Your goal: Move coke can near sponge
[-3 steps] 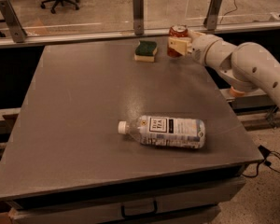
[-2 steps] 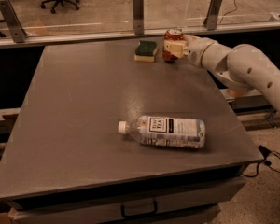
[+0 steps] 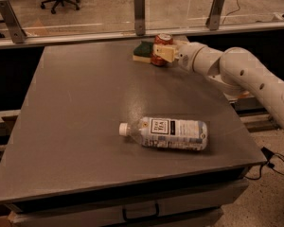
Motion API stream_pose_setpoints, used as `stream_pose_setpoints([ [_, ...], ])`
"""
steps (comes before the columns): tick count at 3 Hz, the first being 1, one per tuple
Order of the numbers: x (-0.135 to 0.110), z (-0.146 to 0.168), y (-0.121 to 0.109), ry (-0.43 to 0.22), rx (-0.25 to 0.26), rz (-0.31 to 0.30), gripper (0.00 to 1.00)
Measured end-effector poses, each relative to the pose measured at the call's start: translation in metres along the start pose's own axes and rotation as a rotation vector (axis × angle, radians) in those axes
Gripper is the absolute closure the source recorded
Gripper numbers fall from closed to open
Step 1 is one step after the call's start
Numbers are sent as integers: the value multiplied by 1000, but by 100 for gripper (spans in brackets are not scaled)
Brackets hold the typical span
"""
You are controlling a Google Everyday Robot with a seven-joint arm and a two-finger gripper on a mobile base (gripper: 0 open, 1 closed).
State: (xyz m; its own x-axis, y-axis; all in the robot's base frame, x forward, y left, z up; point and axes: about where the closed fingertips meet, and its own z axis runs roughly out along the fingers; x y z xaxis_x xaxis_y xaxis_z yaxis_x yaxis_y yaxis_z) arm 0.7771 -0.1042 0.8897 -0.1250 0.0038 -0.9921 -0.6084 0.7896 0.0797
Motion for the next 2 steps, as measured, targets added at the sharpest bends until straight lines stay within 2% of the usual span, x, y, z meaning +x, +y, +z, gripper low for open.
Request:
stream_pose_setpoints([
  [1,-1,4,12,6,-15,10,15],
  [2,-1,5,14,7,-19,10,0],
])
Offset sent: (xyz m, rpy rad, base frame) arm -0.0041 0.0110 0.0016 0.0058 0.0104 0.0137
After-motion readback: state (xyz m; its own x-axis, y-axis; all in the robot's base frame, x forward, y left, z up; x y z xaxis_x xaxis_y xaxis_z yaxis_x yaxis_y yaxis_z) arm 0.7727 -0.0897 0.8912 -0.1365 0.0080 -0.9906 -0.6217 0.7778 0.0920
